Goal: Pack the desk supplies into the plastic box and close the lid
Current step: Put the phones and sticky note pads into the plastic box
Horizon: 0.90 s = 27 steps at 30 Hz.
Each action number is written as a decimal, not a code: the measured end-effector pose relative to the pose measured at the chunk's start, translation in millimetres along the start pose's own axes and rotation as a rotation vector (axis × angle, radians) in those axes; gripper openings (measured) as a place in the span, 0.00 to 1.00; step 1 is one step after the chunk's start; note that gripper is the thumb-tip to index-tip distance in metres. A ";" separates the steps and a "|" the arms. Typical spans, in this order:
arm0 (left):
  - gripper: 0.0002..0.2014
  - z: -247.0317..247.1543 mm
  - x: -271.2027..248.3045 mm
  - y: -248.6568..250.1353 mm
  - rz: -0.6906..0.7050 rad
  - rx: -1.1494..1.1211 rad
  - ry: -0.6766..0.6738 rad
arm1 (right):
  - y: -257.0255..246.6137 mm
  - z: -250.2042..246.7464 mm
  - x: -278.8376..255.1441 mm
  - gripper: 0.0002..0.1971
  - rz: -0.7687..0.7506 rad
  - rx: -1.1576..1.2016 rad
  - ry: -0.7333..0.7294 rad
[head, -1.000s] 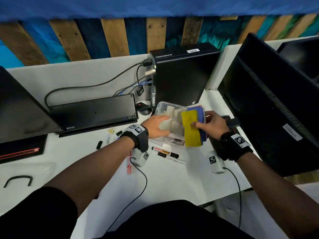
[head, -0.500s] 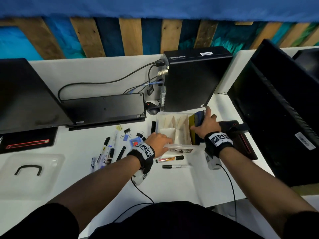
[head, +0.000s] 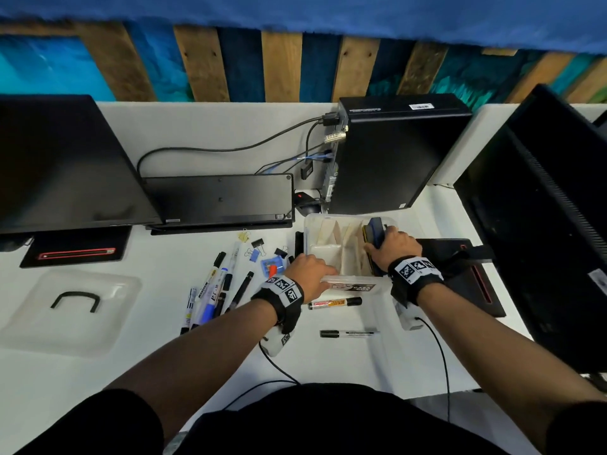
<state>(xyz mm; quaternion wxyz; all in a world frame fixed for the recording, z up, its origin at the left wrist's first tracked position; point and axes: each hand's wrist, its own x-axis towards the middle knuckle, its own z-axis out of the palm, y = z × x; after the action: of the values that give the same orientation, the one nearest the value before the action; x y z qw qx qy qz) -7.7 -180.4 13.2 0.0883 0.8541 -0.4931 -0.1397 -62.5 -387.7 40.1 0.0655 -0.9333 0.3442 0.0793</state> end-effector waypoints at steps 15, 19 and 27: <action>0.18 0.6 -1.4 -3.5 -0.041 -0.066 -0.035 | 6.1 -12.5 6.1 0.22 -0.170 0.103 -0.207; 0.18 1.1 -1.5 -3.7 -0.048 -0.075 -0.036 | 6.9 -12.7 27.1 0.25 -0.149 0.157 -0.320; 0.18 2.4 -0.4 -4.2 -0.060 -0.081 -0.039 | 1.7 6.5 60.7 0.22 -0.173 -0.004 -0.508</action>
<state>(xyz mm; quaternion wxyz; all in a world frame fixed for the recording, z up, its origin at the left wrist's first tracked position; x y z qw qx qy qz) -5.2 -178.0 9.7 0.1088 0.8613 -0.4631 -0.1786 -18.7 -426.2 21.9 0.1546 -0.9095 0.2355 0.3057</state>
